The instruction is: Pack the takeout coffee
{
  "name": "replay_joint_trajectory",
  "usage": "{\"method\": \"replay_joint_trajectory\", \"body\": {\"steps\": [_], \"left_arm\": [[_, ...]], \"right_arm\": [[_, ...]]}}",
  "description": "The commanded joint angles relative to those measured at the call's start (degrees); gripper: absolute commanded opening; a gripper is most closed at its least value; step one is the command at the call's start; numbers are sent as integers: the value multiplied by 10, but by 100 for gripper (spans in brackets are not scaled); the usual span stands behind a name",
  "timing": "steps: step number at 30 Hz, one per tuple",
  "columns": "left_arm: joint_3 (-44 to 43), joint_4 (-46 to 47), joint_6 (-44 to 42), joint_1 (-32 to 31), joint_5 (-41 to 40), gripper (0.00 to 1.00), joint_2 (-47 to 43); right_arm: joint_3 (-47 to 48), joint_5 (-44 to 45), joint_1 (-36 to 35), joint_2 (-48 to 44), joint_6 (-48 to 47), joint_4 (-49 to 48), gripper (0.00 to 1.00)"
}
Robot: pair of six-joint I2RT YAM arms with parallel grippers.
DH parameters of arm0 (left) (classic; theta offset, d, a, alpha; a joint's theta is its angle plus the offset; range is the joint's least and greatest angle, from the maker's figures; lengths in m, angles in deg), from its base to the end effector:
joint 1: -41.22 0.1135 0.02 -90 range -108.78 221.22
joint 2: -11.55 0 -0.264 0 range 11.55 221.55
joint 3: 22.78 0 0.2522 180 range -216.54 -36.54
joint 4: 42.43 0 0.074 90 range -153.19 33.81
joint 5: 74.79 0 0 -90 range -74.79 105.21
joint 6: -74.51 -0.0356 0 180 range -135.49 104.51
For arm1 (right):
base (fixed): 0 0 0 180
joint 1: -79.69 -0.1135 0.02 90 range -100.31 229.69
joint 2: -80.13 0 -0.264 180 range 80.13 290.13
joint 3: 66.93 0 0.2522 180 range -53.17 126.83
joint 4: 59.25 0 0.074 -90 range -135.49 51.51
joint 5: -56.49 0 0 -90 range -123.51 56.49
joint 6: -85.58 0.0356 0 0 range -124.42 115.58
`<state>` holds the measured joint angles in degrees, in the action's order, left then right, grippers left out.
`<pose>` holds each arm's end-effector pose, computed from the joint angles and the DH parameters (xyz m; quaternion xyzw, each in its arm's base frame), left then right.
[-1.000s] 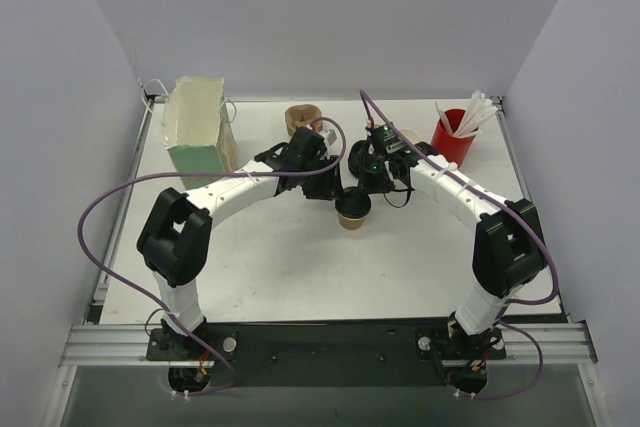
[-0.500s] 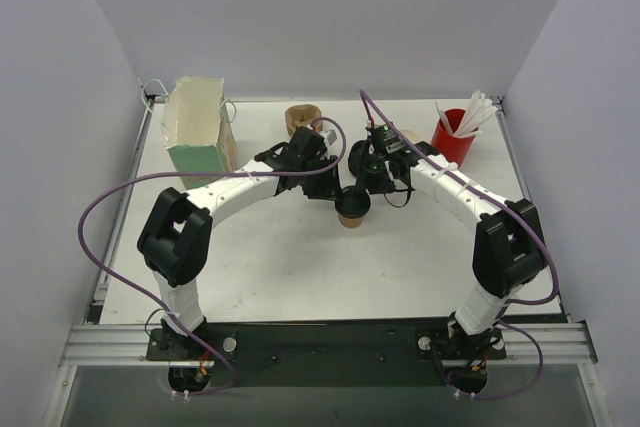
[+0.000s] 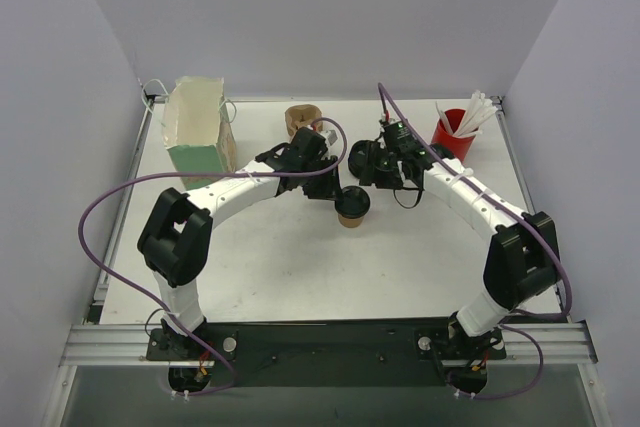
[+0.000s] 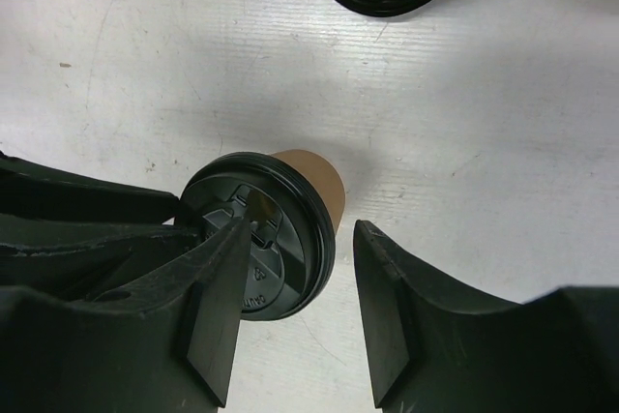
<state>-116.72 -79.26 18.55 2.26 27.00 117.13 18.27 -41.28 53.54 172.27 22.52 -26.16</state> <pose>0.3143 -0.2635 0.2354 0.0763 0.9277 -0.2870 0.2264 0.3245 0.1647 0.2766 -0.0224 0.9045 0.2433 0.3495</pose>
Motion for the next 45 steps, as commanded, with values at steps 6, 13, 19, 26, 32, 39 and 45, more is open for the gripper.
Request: {"method": "replay_joint_trajectory", "body": {"steps": [6, 13, 19, 26, 32, 39, 45], "left_arm": [[-16, -14, -9, -5, -18, 40, -1], [-16, -14, -7, -7, -18, 40, 1], [-17, -15, -7, -7, -20, 40, -1], [-19, -17, -6, -7, -21, 40, 0], [-19, -18, -6, -7, -22, 40, 1], [-18, -17, -6, -7, -22, 40, 1], [-17, -16, -6, -7, -22, 40, 0]], "right_arm": [[-79, -20, 10, -58, 36, -34, 40], [-100, -27, 10, -60, 44, -47, 36], [-105, -24, 11, -75, 48, -49, 33], [-118, -24, 10, -93, 50, -47, 33], [-126, -28, 11, -88, 51, -50, 31], [-131, -31, 11, -80, 51, -54, 27], [-139, -28, 11, -79, 51, -55, 22]]}}
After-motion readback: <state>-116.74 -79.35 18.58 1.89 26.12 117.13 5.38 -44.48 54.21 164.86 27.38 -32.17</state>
